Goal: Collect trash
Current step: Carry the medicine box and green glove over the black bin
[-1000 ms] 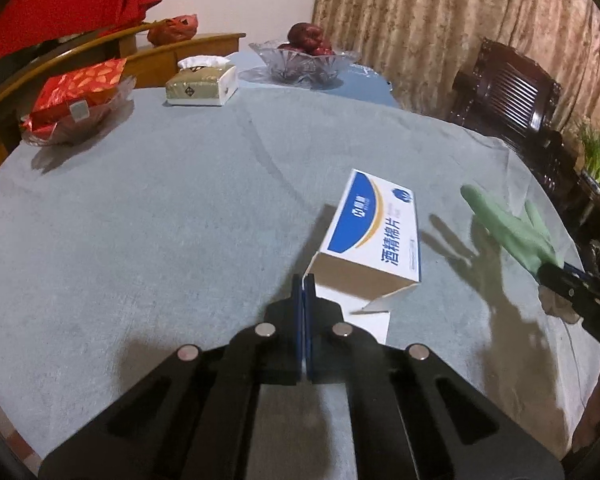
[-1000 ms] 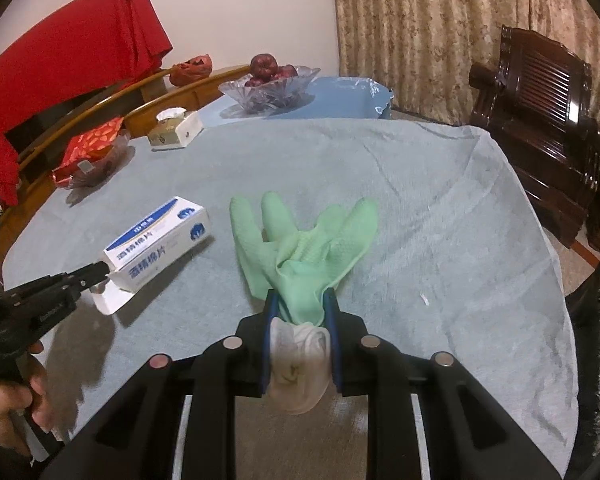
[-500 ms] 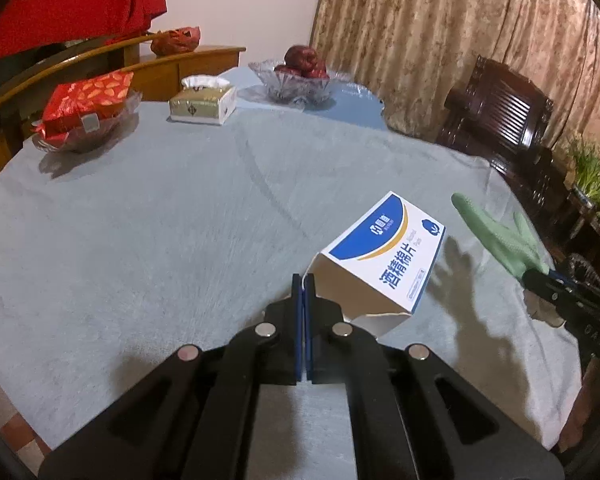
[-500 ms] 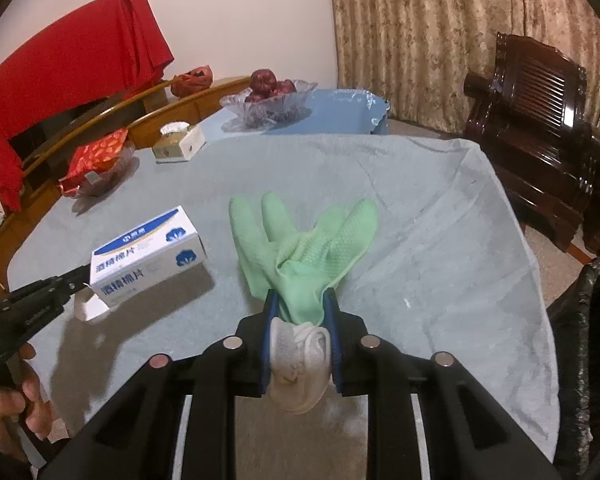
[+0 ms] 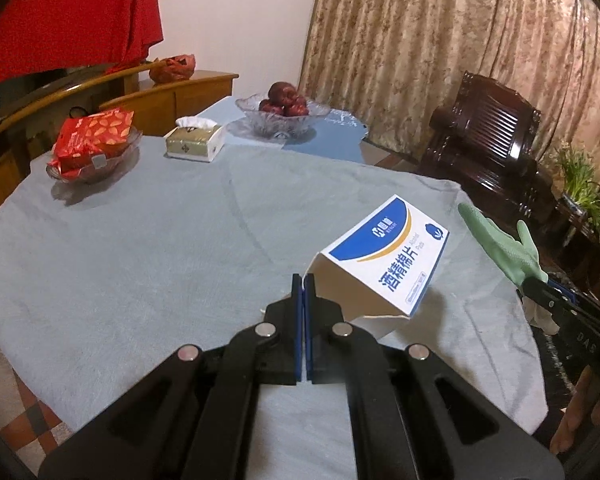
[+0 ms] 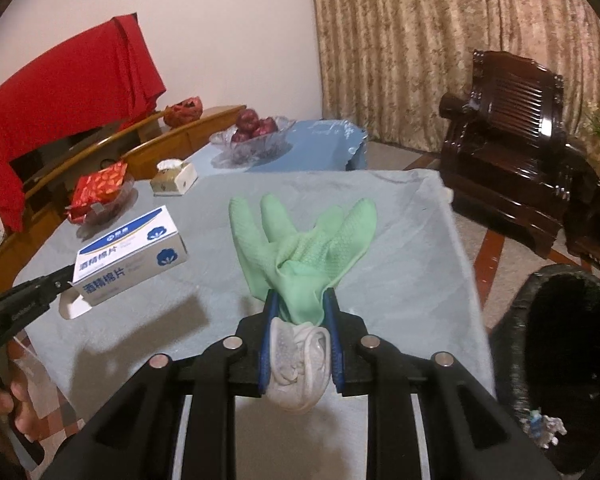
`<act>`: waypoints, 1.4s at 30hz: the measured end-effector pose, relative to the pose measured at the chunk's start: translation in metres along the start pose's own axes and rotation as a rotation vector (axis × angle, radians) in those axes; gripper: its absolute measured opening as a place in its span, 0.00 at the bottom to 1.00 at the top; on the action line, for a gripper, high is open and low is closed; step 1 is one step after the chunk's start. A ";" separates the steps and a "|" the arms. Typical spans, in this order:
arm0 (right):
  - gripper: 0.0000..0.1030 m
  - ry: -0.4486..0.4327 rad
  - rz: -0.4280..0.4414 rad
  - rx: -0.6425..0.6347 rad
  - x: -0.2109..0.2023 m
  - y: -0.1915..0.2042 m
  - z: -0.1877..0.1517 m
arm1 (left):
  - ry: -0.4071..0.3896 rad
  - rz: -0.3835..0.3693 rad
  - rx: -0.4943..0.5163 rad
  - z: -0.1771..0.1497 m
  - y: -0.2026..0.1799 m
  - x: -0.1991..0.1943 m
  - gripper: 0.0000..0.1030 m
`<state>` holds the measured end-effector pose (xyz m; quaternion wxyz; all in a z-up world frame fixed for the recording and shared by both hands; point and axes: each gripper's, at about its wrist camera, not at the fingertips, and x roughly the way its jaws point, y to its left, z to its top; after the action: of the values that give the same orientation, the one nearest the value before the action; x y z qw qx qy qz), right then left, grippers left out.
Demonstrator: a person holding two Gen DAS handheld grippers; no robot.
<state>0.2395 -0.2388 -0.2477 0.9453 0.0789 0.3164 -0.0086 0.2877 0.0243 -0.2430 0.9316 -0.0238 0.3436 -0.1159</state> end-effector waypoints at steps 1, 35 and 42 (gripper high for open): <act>0.22 -0.007 -0.007 0.005 -0.007 -0.005 0.000 | -0.001 -0.005 0.003 -0.001 -0.004 -0.003 0.00; 0.22 -0.103 -0.346 0.214 -0.160 -0.231 -0.041 | 0.029 -0.344 0.252 -0.022 -0.294 -0.010 0.00; 0.22 -0.033 -0.362 0.255 -0.156 -0.278 -0.060 | 0.091 -0.371 0.299 -0.041 -0.350 0.014 0.00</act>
<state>0.0605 -0.5095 -0.2419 0.9158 0.1394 0.3063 -0.2194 0.2016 -0.3176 -0.2395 0.8710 0.0567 0.3541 -0.3357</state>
